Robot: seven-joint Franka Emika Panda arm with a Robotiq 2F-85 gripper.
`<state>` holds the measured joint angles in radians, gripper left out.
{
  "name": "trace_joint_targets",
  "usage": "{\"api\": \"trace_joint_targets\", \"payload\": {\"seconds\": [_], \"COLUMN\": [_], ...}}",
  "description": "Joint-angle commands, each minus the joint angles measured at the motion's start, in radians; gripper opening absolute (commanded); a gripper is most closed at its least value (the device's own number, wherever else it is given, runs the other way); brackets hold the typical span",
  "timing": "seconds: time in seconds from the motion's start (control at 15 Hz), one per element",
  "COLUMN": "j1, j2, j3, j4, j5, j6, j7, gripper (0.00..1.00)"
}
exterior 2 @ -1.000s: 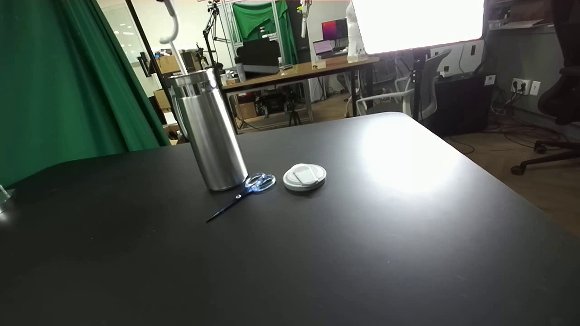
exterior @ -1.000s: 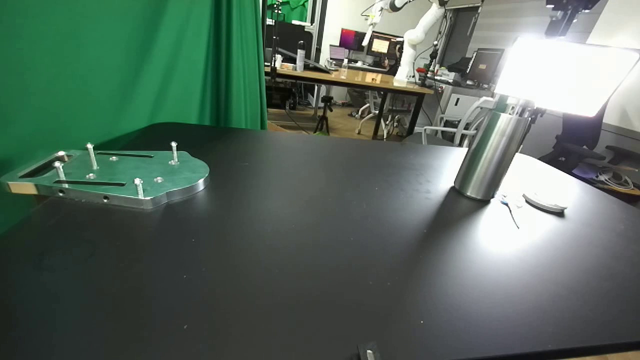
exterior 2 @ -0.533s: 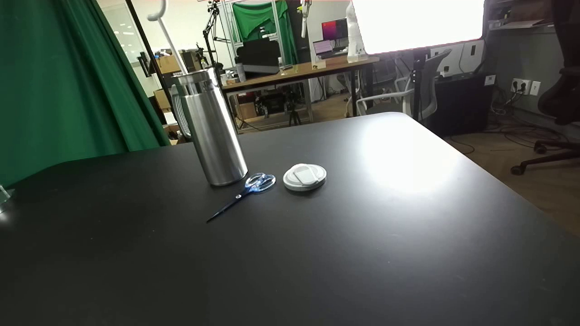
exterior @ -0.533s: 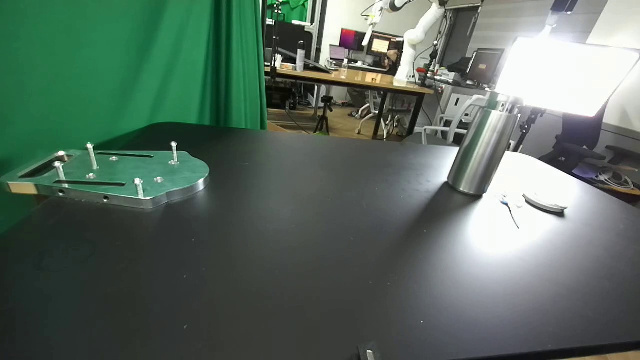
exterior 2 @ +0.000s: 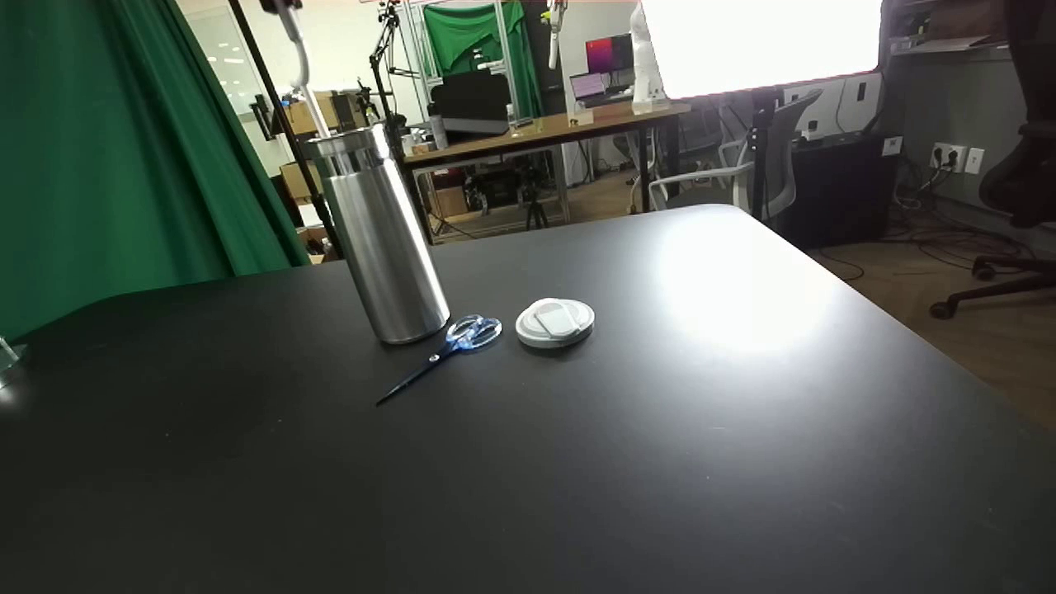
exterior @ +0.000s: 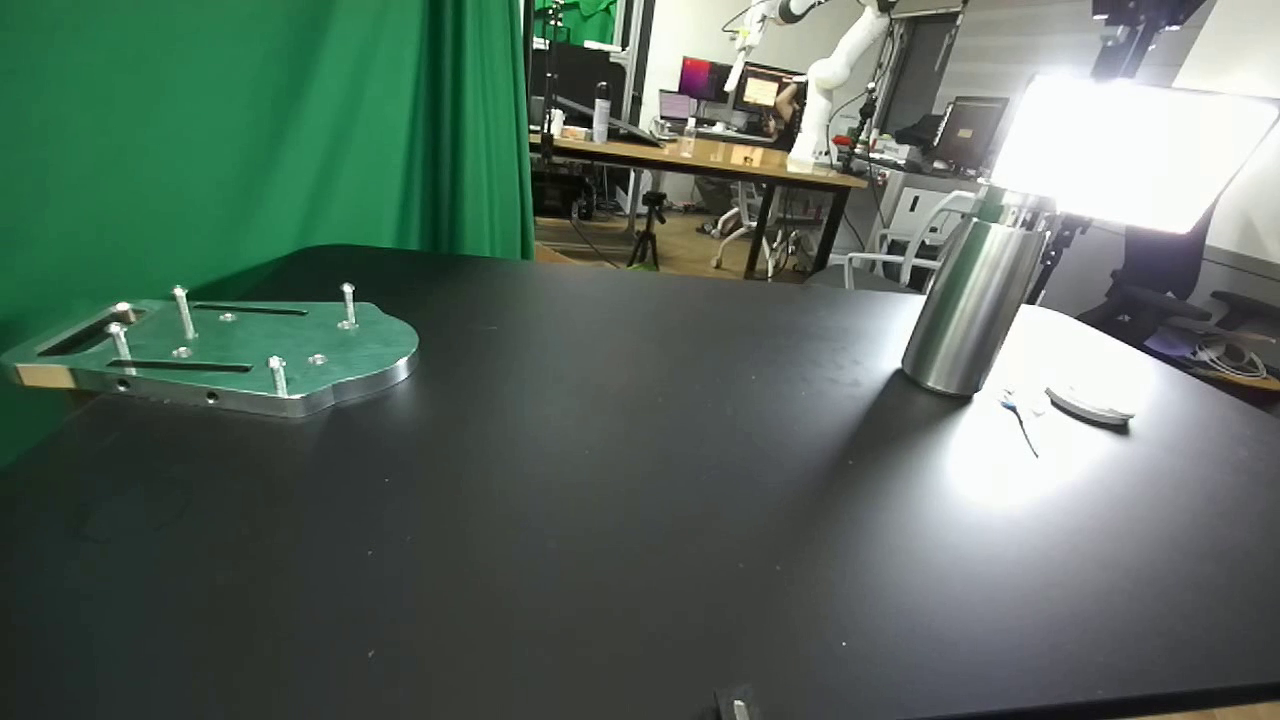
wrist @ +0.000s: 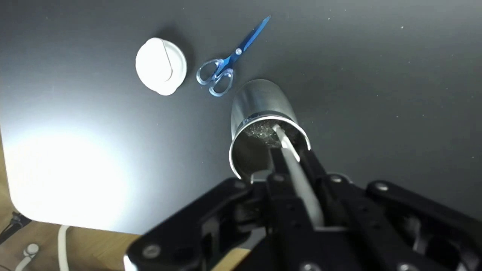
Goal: Stir the contents in the flusk.
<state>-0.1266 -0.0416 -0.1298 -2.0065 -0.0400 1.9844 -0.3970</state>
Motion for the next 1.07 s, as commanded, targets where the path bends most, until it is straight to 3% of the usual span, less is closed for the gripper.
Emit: {"api": "trace_joint_targets", "payload": {"seconds": [0.0, 0.53, 1.0], "j1": [0.000, -0.004, -0.002], "j2": [0.054, 0.153, 0.127], "j3": [-0.002, 0.014, 0.026], "j4": [0.014, -0.009, -0.008], "j5": [0.003, 0.003, 0.001], "j6": [-0.036, -0.075, -0.075], "j7": [-0.001, -0.009, -0.021], "gripper": [0.04, 0.04, 0.04]}}
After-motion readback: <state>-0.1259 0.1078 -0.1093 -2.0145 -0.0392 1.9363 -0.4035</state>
